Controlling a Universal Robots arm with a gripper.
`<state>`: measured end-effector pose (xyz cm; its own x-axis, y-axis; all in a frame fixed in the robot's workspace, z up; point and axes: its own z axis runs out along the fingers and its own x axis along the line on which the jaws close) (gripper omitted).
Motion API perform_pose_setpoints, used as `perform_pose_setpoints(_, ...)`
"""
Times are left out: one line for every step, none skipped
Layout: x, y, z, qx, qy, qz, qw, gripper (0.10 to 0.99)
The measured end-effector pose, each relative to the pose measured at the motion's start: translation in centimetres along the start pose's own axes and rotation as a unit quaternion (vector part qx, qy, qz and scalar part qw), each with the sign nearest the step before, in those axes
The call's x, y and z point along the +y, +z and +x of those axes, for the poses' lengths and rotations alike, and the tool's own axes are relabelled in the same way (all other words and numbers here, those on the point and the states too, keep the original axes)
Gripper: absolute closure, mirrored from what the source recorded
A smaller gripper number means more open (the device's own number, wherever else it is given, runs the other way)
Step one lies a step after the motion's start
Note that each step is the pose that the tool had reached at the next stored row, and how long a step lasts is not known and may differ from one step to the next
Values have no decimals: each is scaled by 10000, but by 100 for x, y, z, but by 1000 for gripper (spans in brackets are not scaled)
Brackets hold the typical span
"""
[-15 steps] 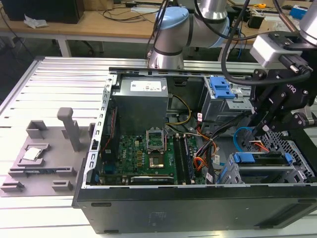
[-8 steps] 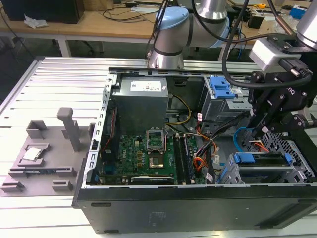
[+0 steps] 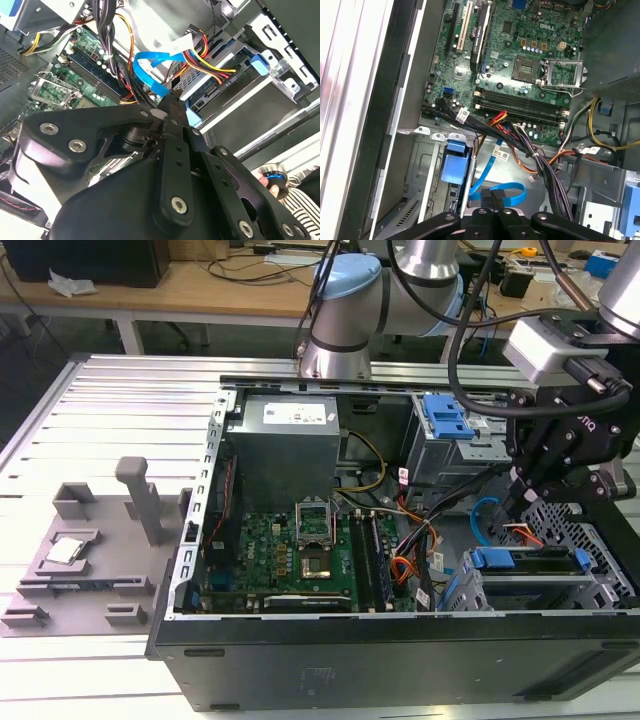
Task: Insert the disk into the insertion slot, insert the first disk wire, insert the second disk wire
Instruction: 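Insert the second disk wire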
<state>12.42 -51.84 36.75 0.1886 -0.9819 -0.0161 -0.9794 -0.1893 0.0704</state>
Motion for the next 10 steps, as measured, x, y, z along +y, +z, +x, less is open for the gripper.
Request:
perform_pose_setpoints(0, 0, 0, 5, 0, -1, 10000, 980)
perform_pose_setpoints(0, 0, 0, 11, 1, -2, 10000, 980)
perform_pose_setpoints(0, 0, 0, 16, 1, -3, 10000, 980)
perform_pose_setpoints(0, 0, 0, 21, 1, -4, 10000, 980)
perform_pose_setpoints(0, 0, 0, 26, 2, -5, 10000, 980)
perform_pose_setpoints(0, 0, 0, 30, 2, -6, 10000, 973)
perform_pose_setpoints(0, 0, 0, 37, 2, -7, 10000, 914)
perform_pose_setpoints(0, 0, 0, 45, 3, -9, 10000, 914)
perform_pose_setpoints(0, 0, 0, 51, 4, -10, 10000, 843)
perform_pose_setpoints(0, 0, 0, 56, 4, -11, 10000, 843)
